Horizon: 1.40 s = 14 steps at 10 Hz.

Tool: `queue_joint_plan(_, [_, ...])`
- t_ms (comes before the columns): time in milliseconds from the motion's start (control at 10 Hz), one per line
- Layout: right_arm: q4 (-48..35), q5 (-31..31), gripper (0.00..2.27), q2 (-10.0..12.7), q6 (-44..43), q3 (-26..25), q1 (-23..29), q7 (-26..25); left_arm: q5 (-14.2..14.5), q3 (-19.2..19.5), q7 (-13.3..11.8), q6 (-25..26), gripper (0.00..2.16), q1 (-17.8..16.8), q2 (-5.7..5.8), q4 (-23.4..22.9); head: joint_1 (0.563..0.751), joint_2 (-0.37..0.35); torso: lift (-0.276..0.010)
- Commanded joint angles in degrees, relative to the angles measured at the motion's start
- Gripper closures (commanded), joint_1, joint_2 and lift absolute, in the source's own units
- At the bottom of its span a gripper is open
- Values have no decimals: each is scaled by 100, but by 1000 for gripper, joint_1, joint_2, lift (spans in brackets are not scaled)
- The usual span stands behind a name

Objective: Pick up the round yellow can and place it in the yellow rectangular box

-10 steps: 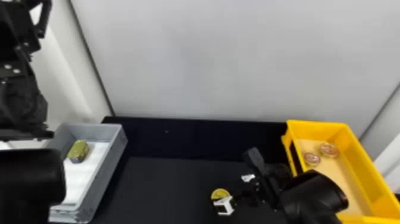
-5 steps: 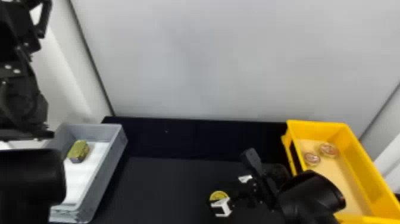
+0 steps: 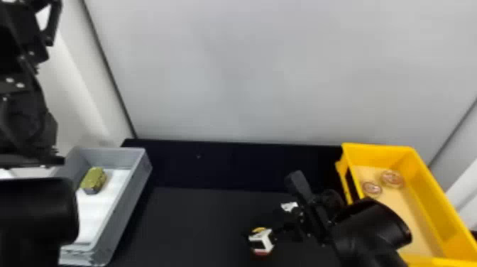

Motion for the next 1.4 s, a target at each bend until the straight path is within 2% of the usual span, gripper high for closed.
queue_joint_plan(0, [-108,-22,170,-26,25,96,15,58,0,8,0,0,130,8,-10,0,663,54,-10])
queue_joint_plan(1300, [-117,277,196,-123,219,34,366,199,0,35,-8,9,131,26,16,-18,663,54,-10])
